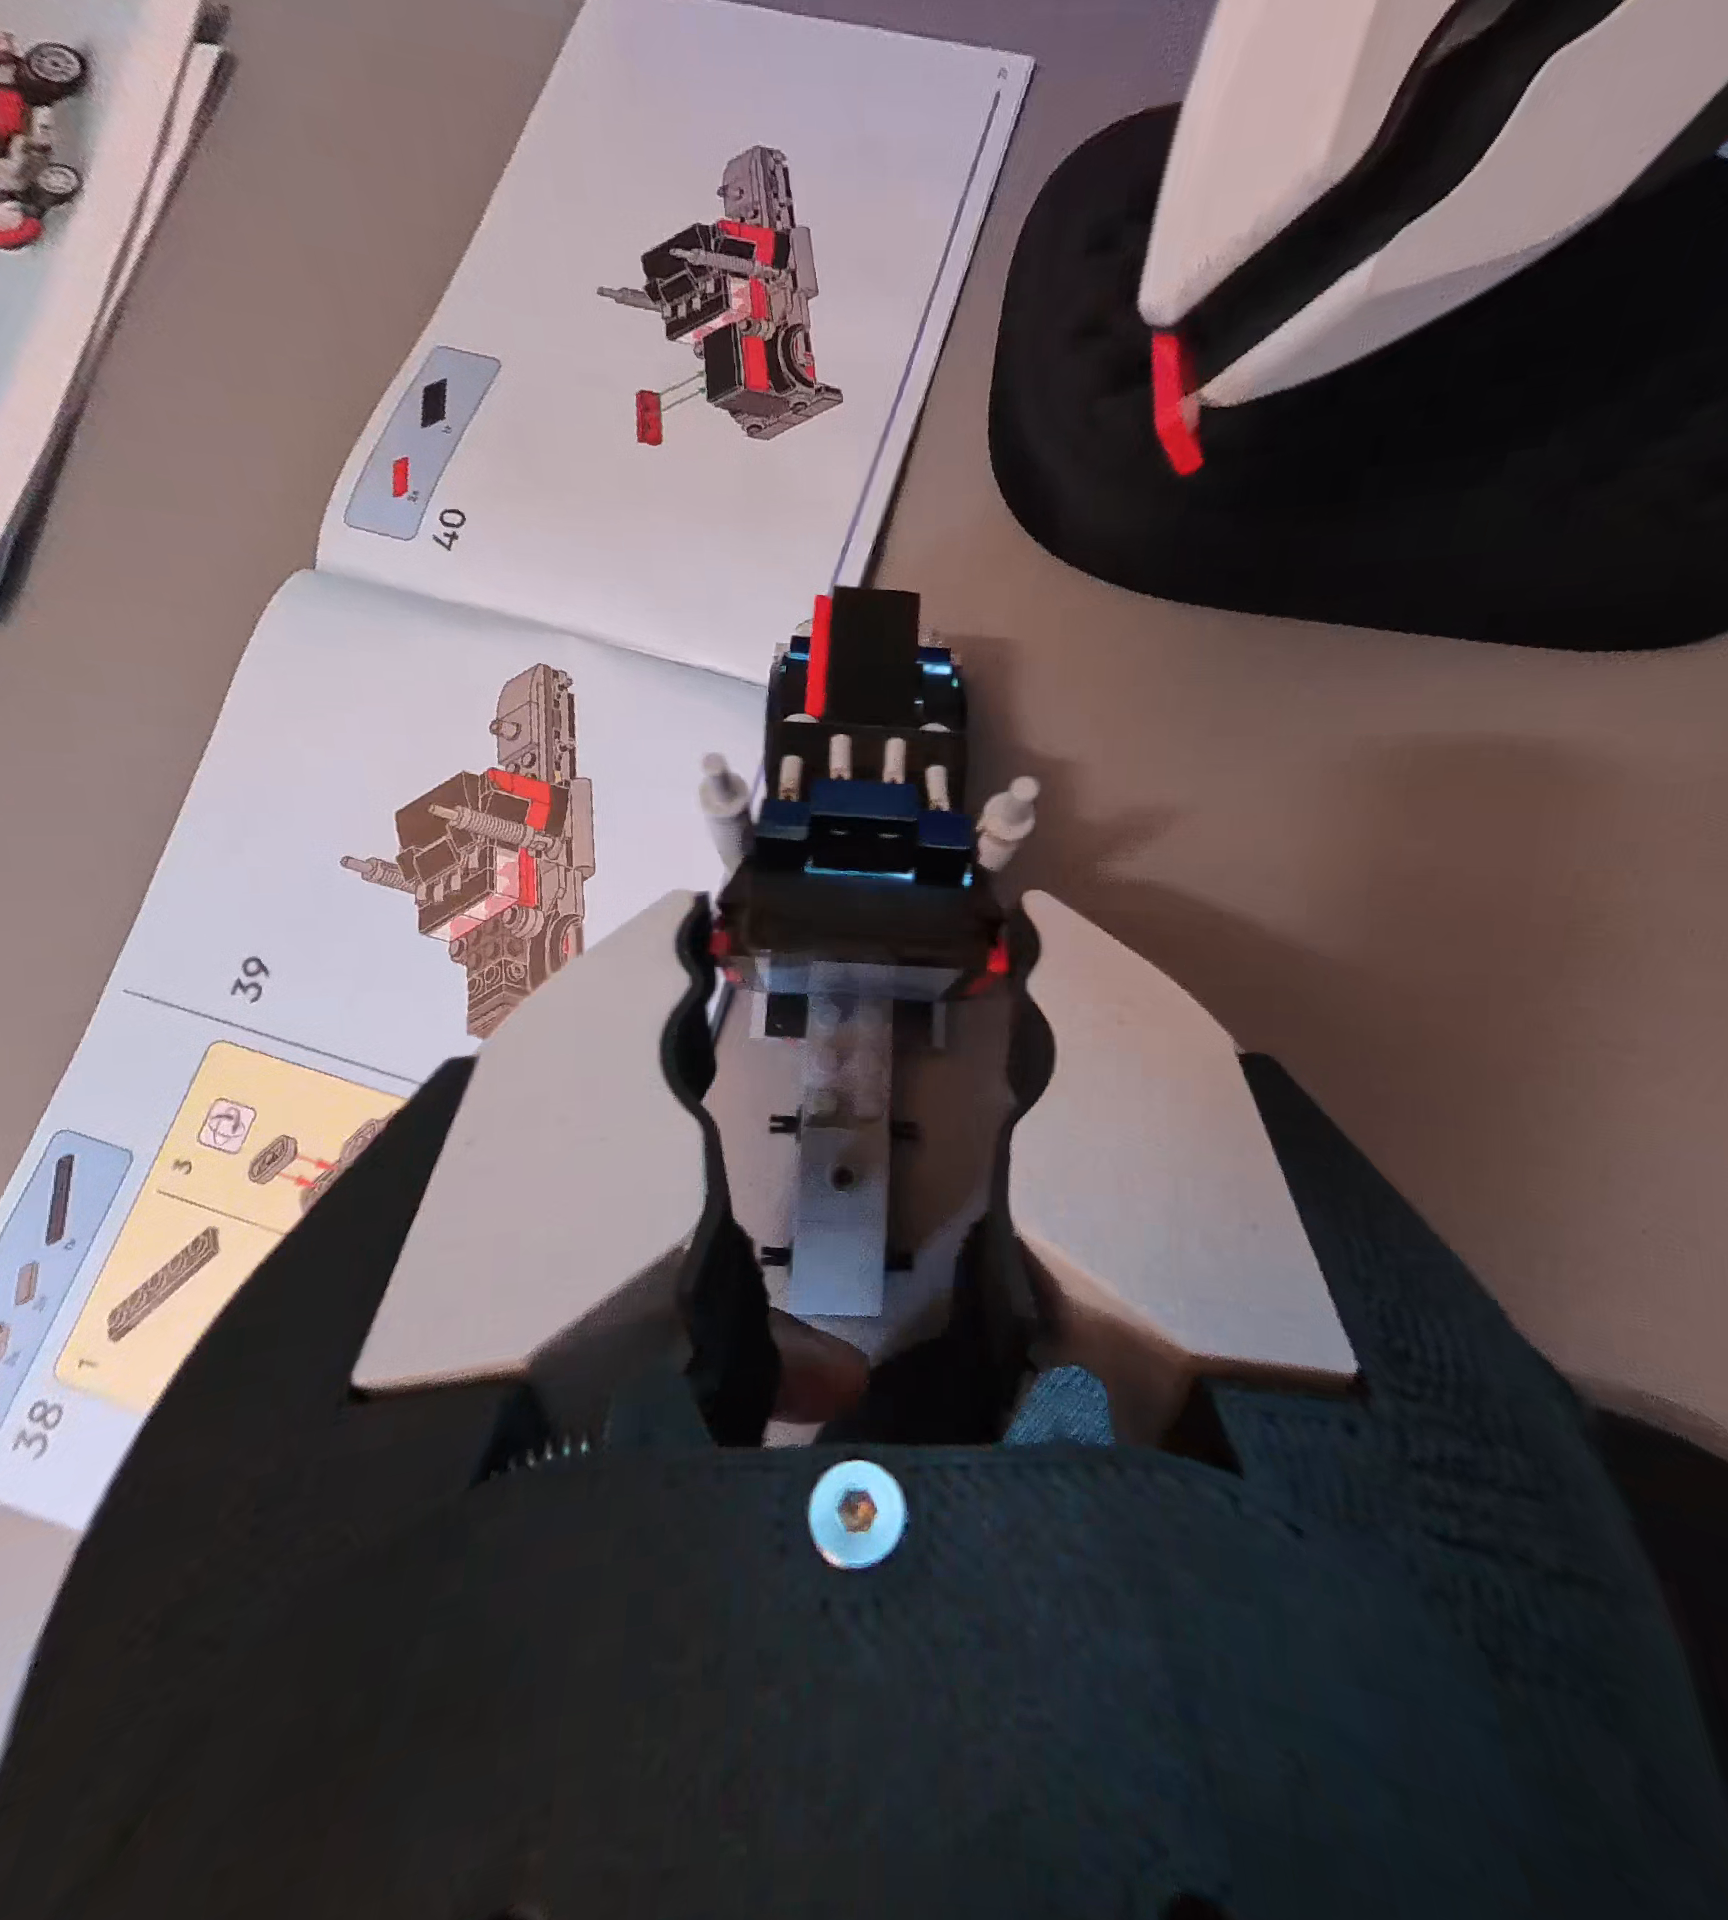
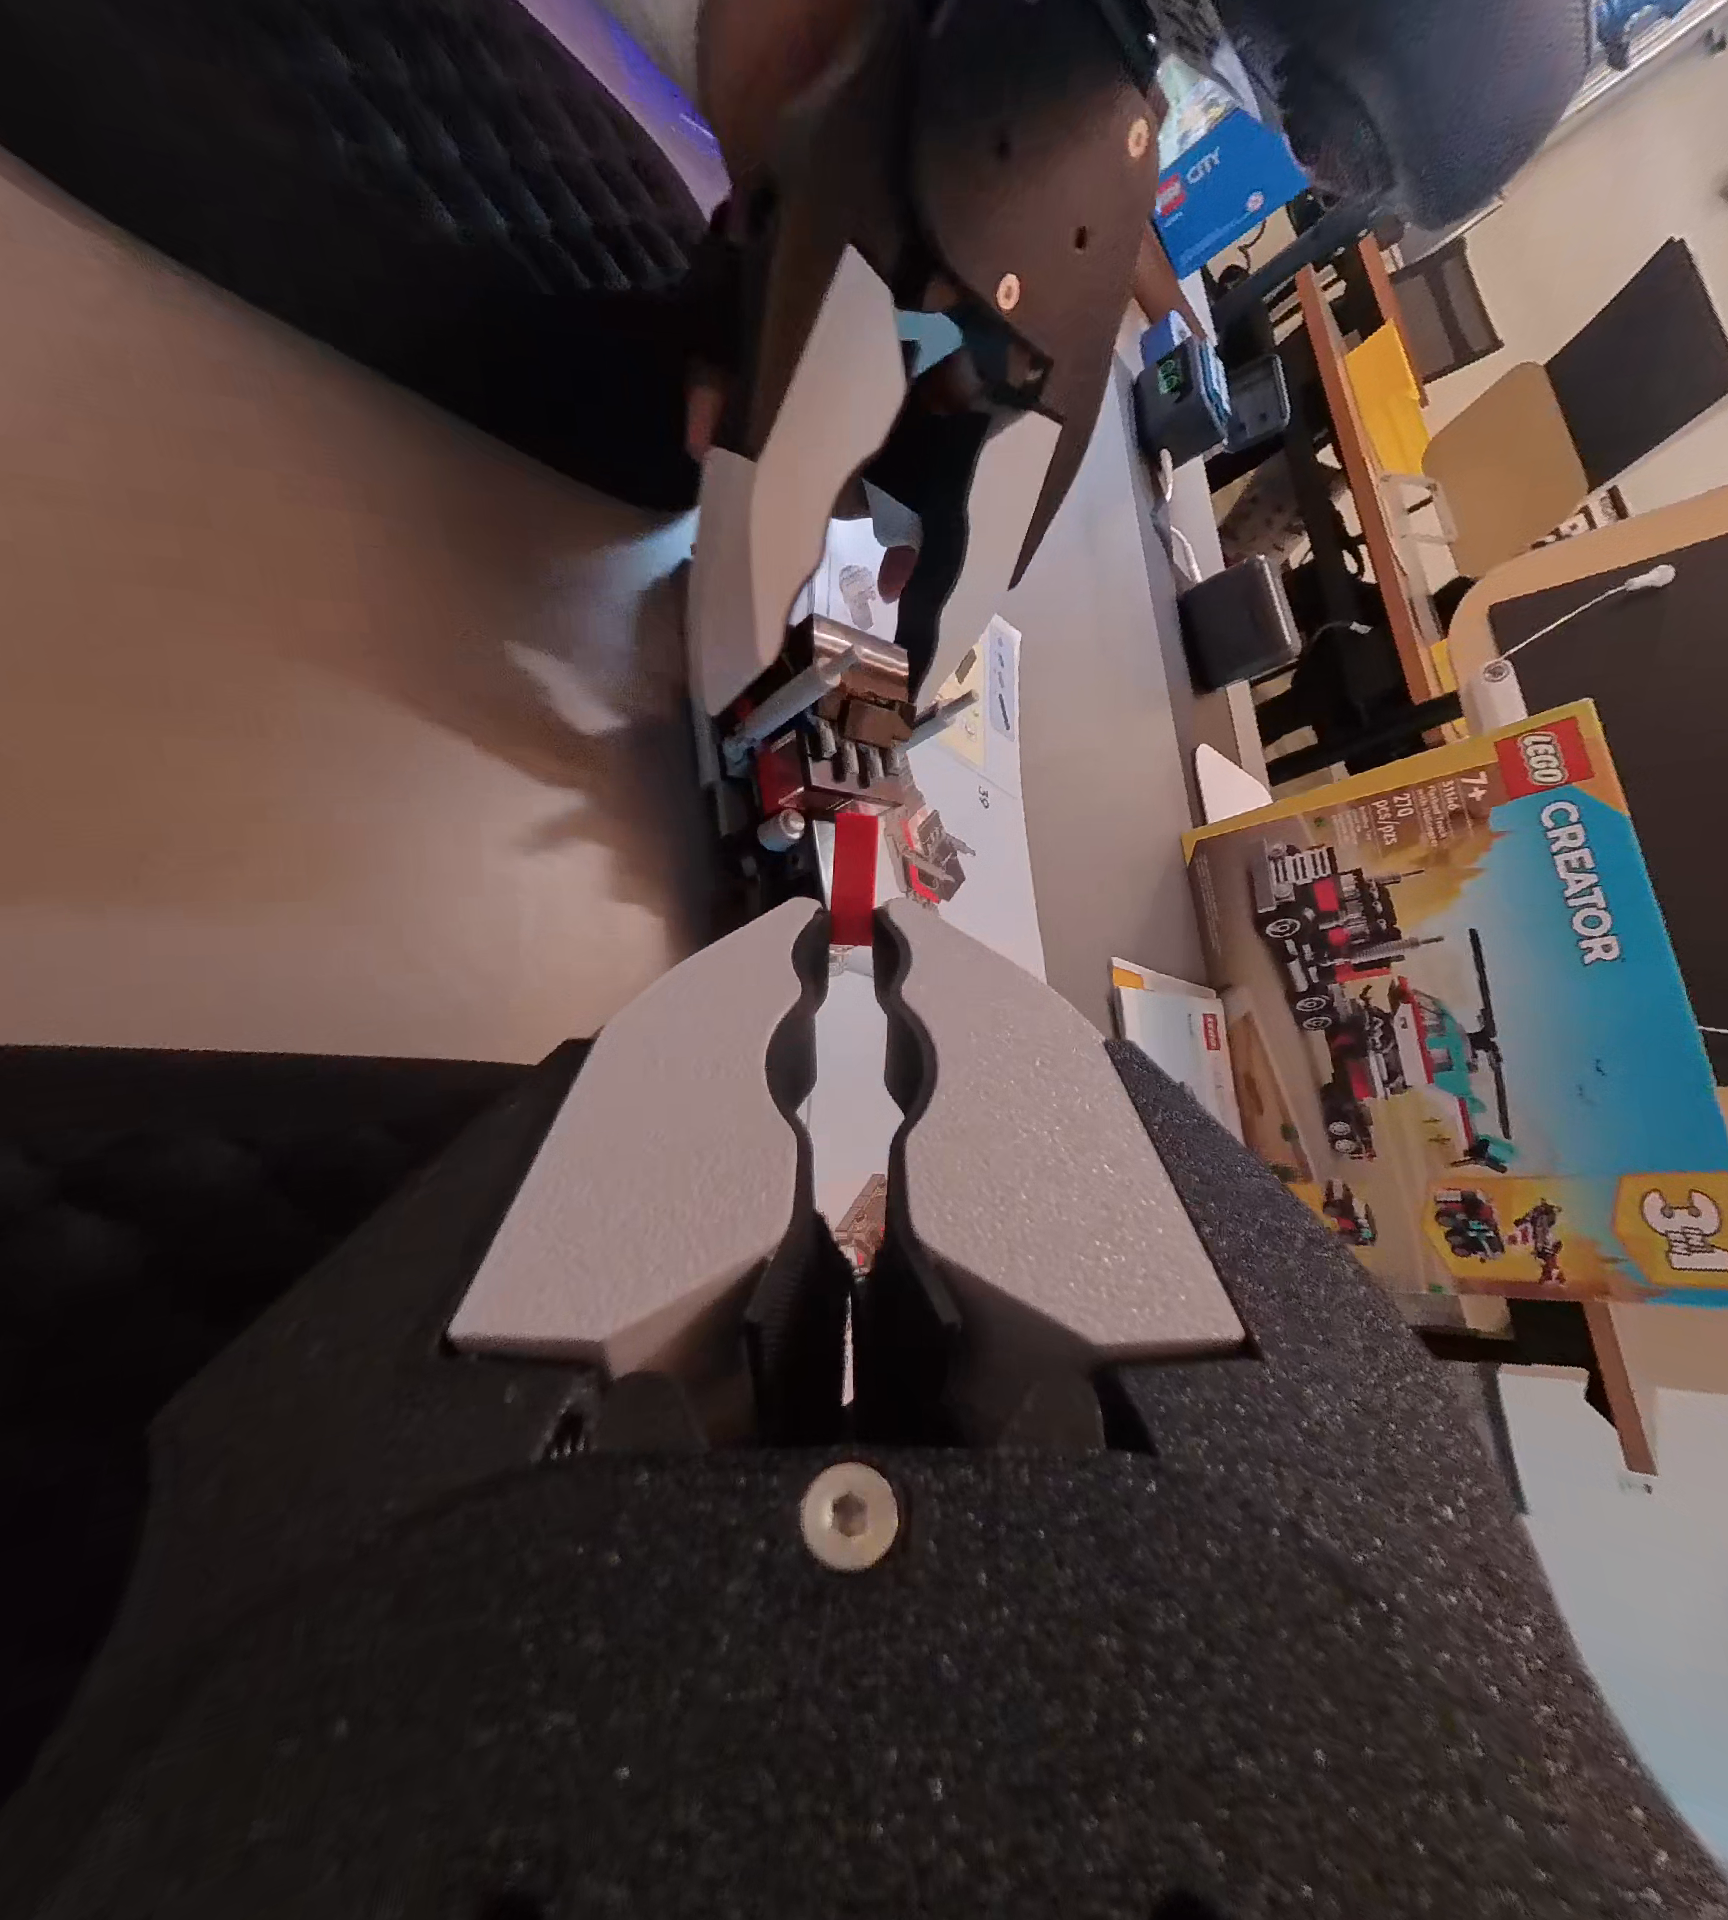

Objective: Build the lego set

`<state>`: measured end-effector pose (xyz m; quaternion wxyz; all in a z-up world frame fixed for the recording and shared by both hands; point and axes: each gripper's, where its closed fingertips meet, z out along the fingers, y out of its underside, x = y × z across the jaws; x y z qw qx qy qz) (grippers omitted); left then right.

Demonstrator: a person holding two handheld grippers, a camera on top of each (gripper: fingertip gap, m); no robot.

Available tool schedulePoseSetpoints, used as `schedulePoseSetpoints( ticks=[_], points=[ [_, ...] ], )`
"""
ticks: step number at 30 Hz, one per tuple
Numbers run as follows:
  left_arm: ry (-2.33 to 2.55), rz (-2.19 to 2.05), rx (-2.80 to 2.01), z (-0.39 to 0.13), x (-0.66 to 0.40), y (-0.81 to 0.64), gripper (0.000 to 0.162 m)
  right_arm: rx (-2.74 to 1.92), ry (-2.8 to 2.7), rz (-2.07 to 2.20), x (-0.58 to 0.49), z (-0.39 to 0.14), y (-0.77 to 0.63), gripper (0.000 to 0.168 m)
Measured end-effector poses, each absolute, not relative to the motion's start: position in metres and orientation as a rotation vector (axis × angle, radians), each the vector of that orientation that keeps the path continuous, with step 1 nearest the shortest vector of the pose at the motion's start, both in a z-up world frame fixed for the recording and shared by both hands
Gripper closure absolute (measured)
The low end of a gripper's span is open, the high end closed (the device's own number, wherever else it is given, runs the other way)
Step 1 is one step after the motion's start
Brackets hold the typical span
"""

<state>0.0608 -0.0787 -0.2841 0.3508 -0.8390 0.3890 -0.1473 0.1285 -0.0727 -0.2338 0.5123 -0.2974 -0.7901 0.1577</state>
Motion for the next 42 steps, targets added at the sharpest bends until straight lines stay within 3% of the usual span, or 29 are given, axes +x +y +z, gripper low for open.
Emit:
schedulePoseSetpoints(
  ticks=[11, 23, 30, 42],
  points=[
    [0.632, -1.203, -2.323, -0.275, 0.049, -0.066, 0.107, -0.707, -2.08, 0.437, 0.107, -0.252, -0.053, 0.16],
    [0.62, -1.084, -2.276, -0.281, 0.026, -0.045, 0.1, -0.952, -2.386, 0.639, 0.075, -0.255, -0.017, 0.16],
    [0.669, -0.9, -2.173, -0.272, 0.023, -0.046, 0.086, -1.164, -2.564, 0.794, 0.068, -0.267, -0.006, 0.16],
    [0.795, -0.84, -2.09, -0.276, 0.037, -0.051, 0.086, -1.131, -2.654, 0.862, 0.065, -0.274, -0.015, 0.16]
  ],
)
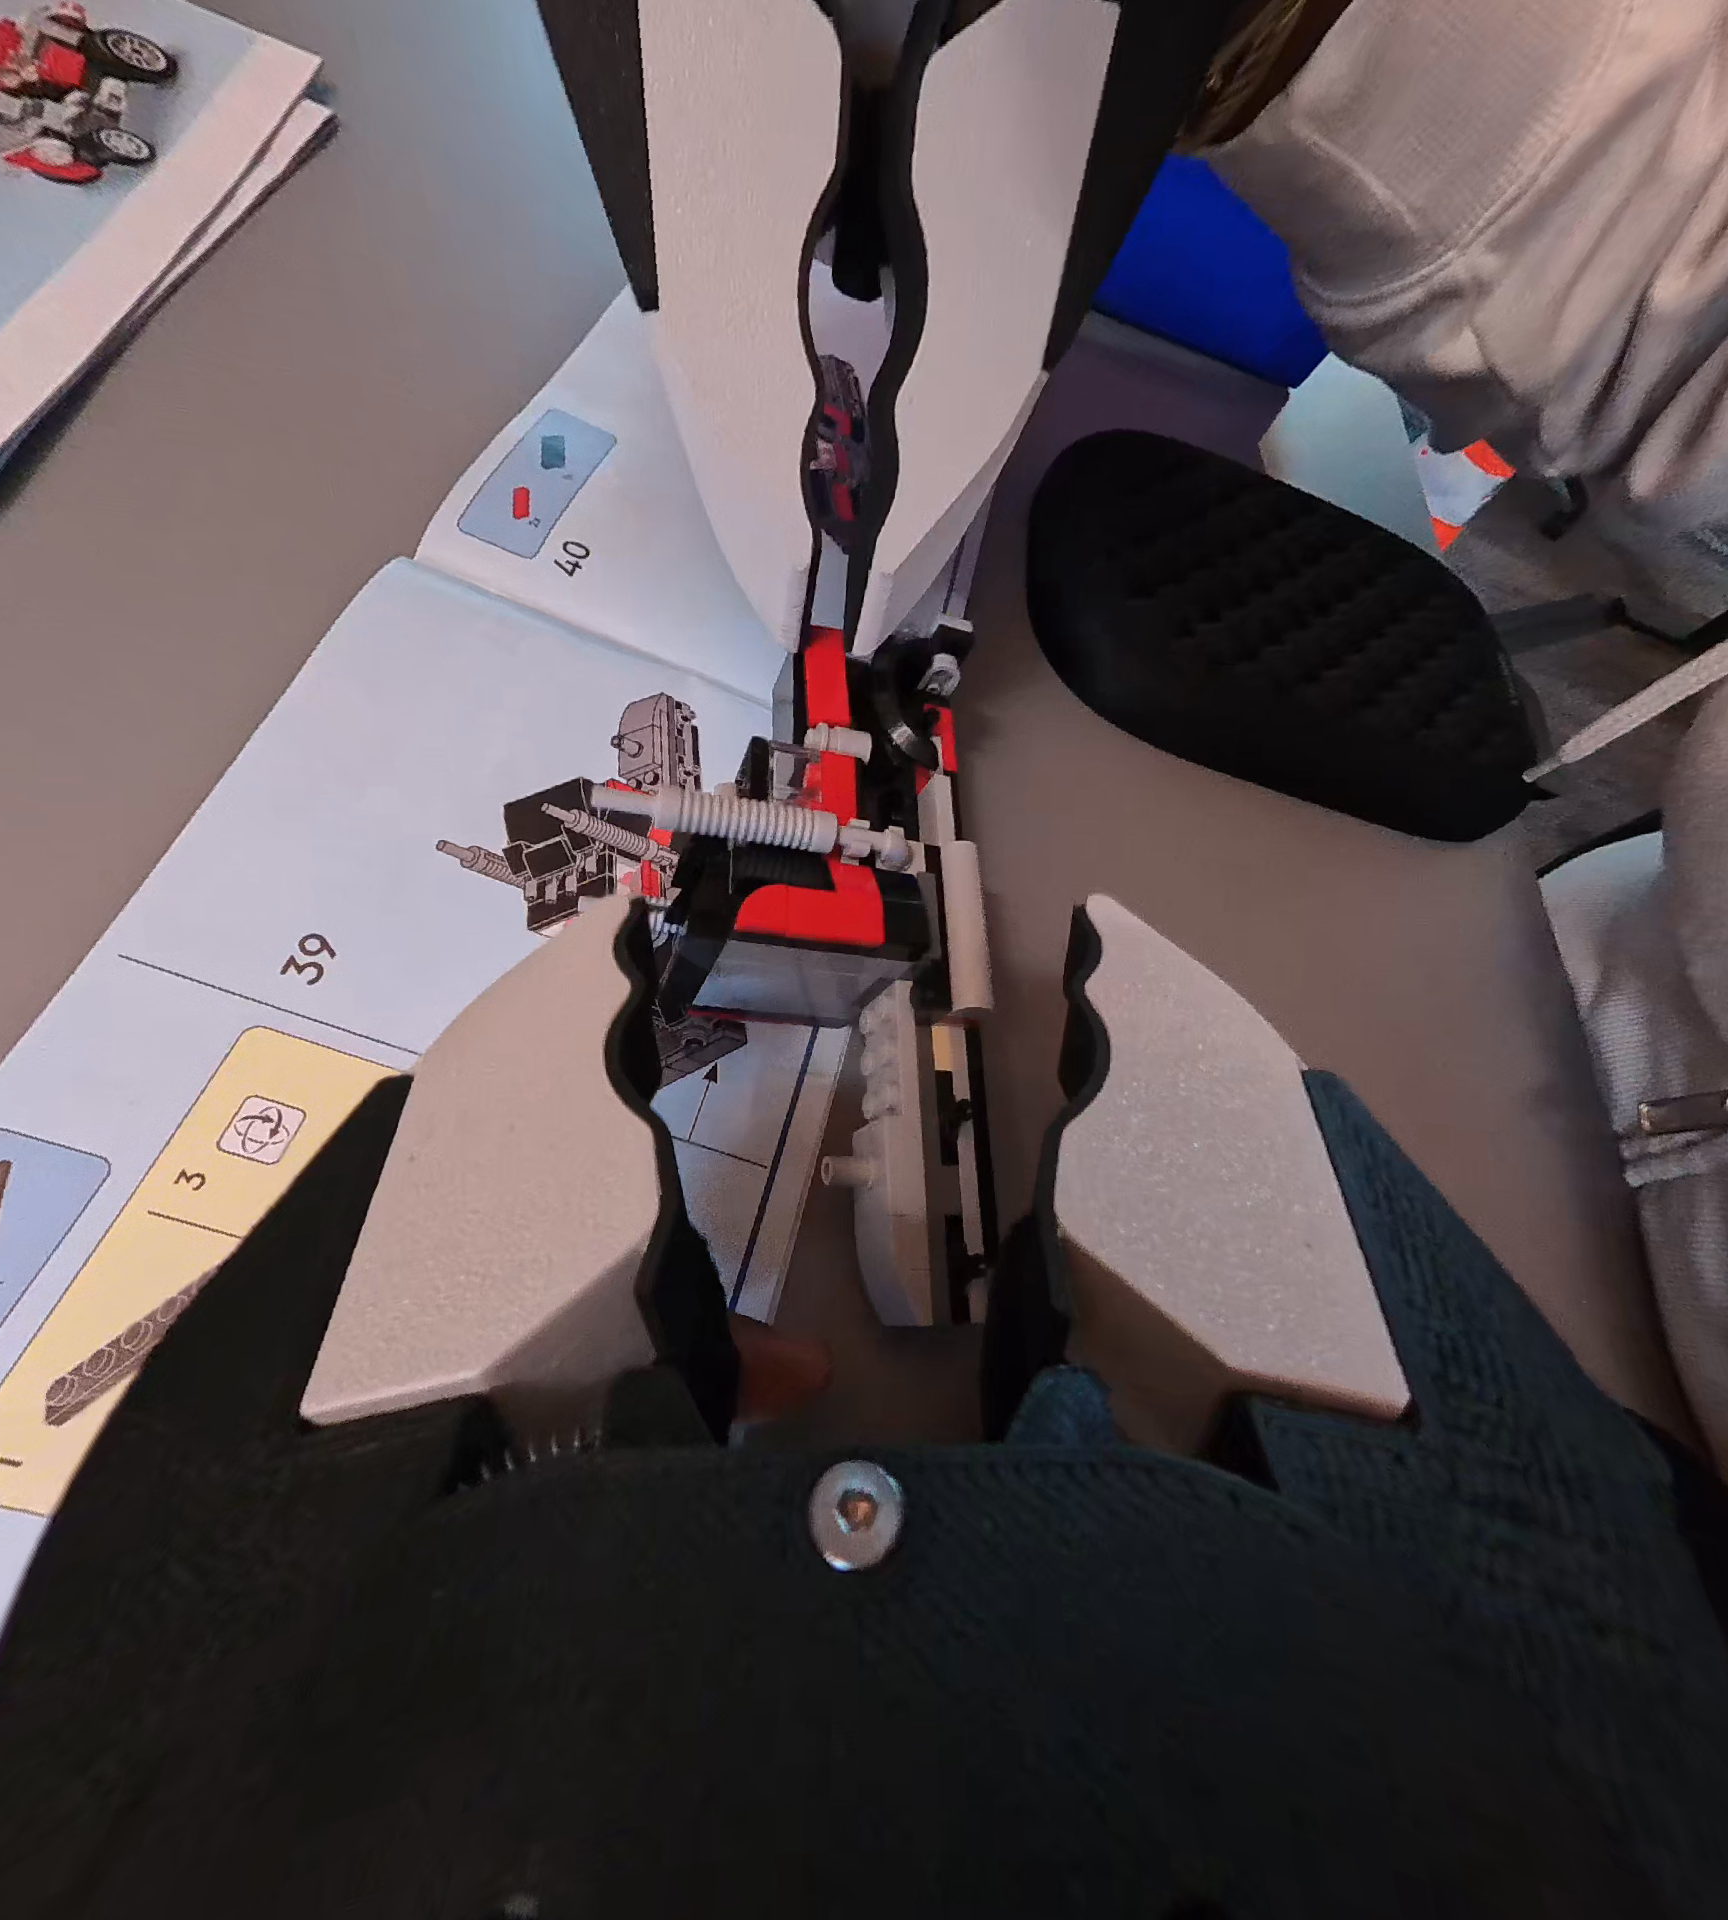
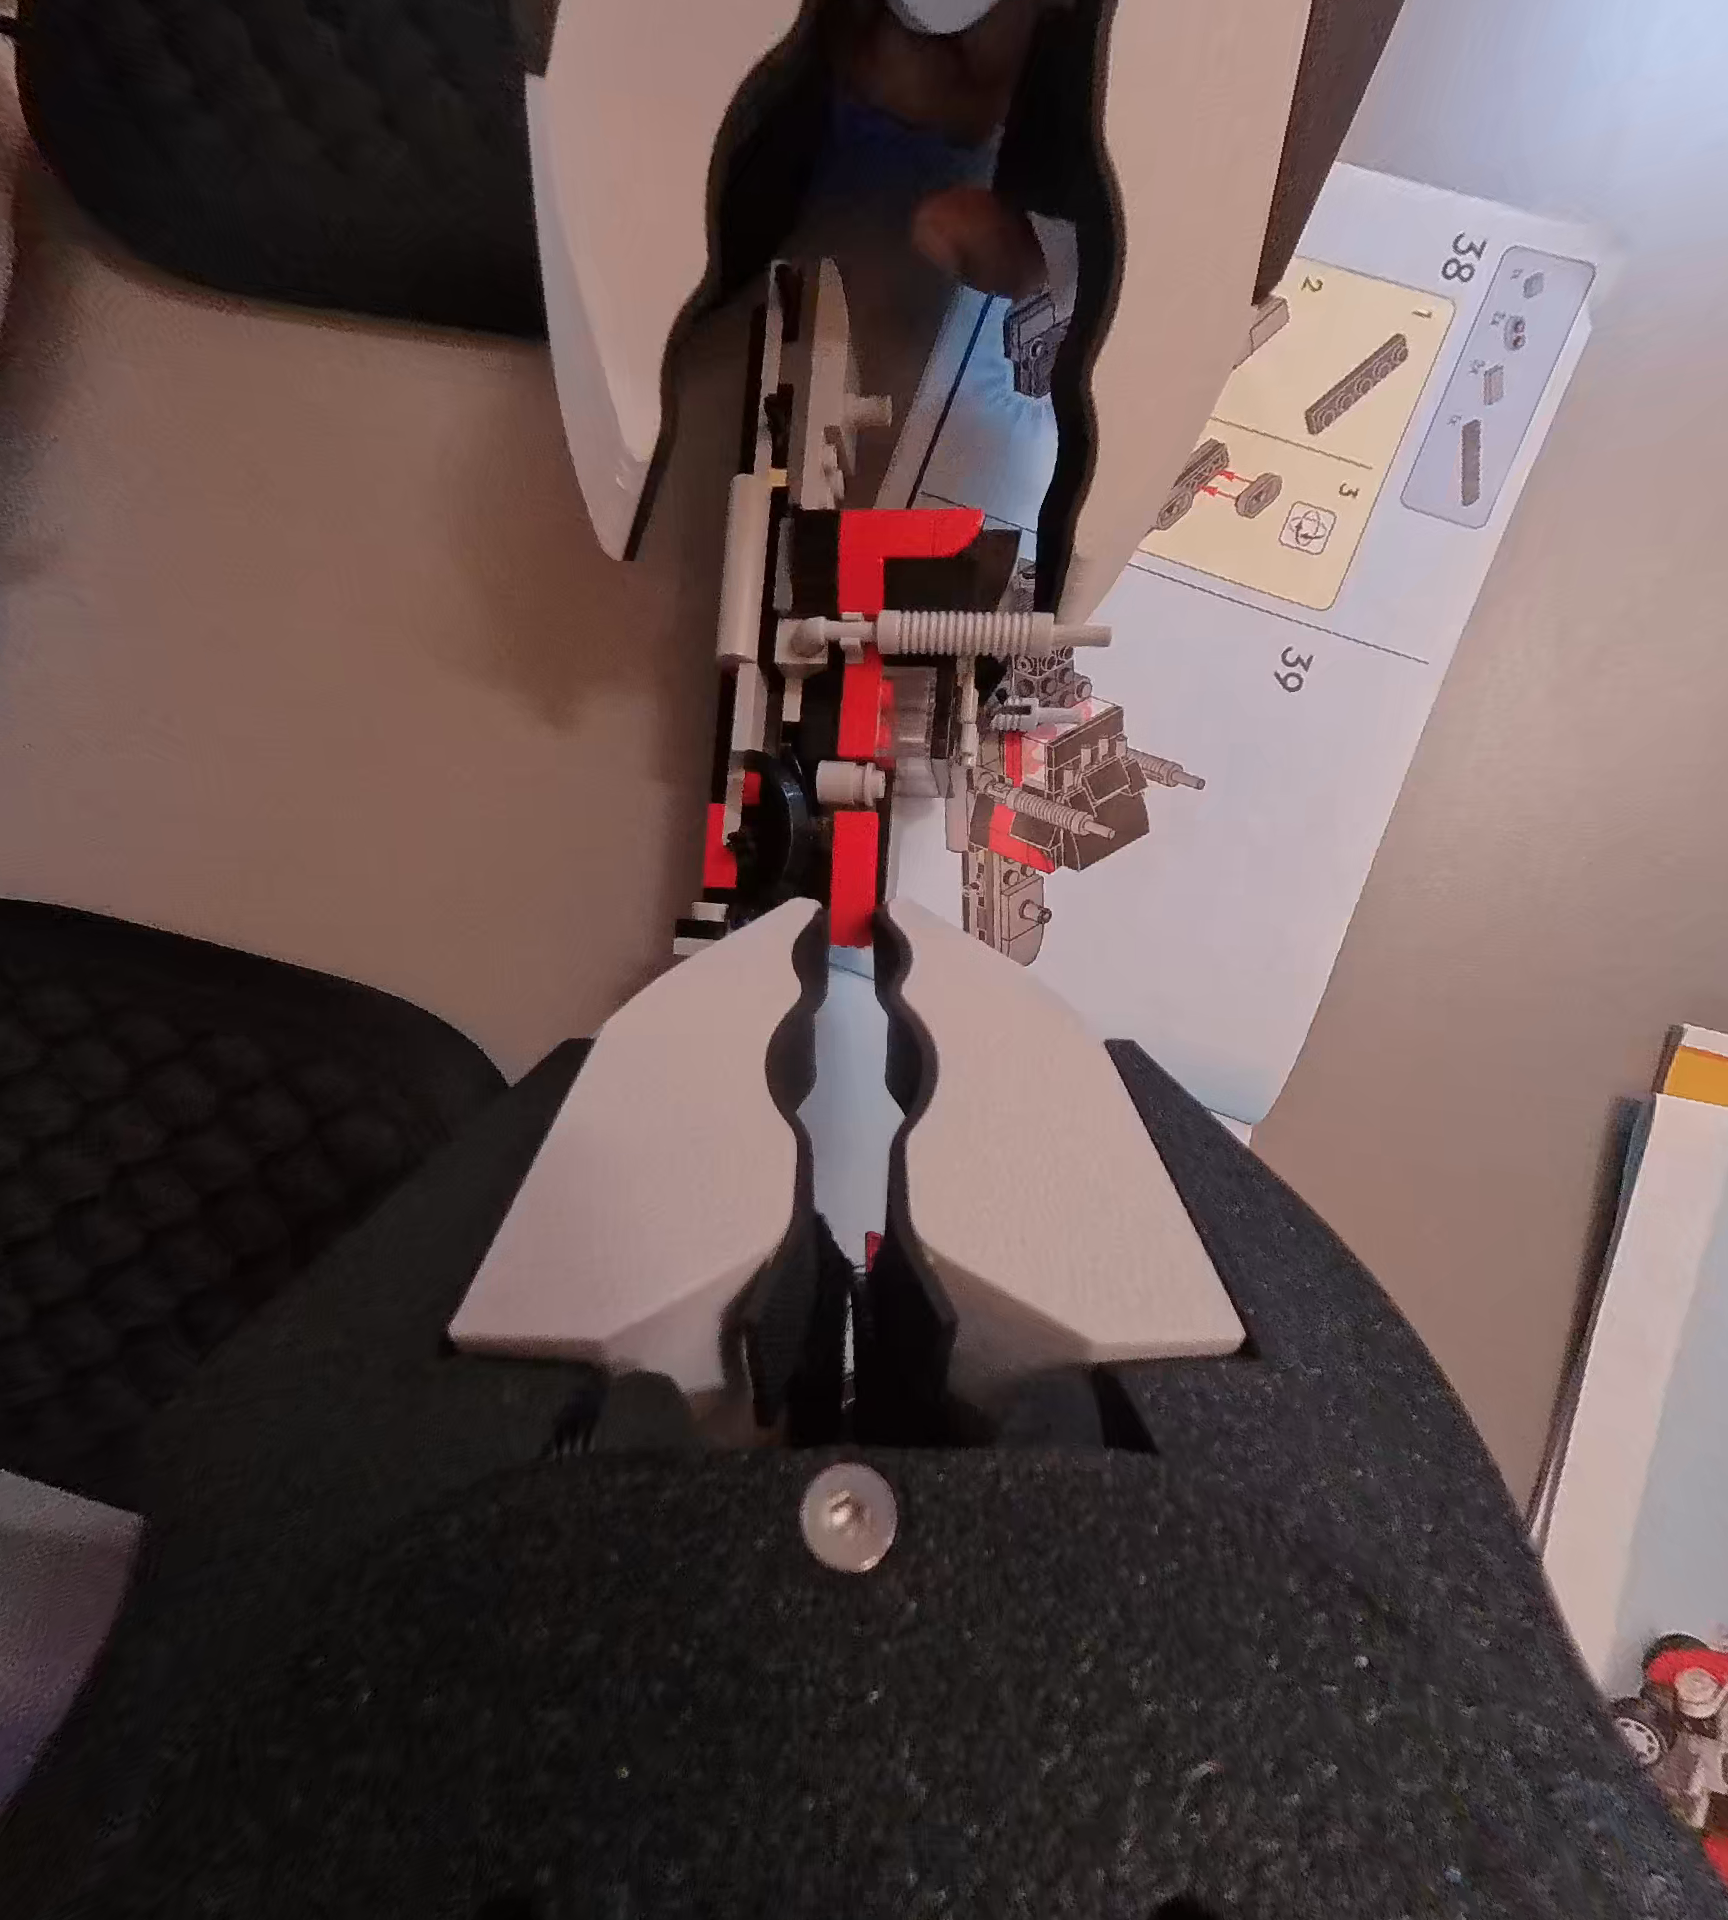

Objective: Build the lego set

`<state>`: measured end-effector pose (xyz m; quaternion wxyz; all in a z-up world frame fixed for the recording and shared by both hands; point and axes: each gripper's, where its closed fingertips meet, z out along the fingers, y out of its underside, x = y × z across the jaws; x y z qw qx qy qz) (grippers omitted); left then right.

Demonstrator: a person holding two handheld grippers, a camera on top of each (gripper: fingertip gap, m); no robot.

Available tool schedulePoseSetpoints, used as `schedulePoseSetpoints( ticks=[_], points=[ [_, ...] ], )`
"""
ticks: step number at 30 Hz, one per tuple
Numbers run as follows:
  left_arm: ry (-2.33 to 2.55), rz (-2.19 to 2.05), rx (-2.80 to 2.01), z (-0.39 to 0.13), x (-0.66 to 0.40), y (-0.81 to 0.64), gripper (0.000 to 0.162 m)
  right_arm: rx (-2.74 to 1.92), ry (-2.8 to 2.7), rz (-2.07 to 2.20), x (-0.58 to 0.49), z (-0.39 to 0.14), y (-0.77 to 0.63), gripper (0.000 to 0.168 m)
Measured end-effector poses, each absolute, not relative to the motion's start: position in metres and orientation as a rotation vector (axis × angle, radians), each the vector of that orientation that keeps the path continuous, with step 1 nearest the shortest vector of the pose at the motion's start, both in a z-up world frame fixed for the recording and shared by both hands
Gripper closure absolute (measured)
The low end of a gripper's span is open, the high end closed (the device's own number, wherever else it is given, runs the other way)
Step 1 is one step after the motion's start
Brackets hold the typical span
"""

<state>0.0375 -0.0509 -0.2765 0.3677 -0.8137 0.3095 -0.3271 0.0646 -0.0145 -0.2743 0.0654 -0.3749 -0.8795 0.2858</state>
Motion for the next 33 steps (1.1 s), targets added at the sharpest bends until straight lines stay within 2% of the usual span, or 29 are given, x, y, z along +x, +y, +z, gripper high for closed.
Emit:
schedulePoseSetpoints(
  ticks=[12, 19, 24, 33],
  points=[
    [0.83, -0.81, -2.096, -0.281, 0.039, -0.051, 0.091, -1.144, -2.669, 0.937, 0.065, -0.275, -0.017, 0.16],
    [0.833, -0.799, -2.095, -0.283, 0.038, -0.05, 0.092, -1.205, -2.641, 1.076, 0.063, -0.266, -0.019, 0.154],
    [0.845, -0.768, -2.087, -0.284, 0.038, -0.049, 0.093, -1.243, -2.525, 1.203, 0.053, -0.258, -0.017, 0.165],
    [0.868, -0.731, -2.094, -0.289, 0.039, -0.048, 0.095, -1.269, -2.578, 1.075, 0.062, -0.272, -0.023, 0.166]
  ],
)
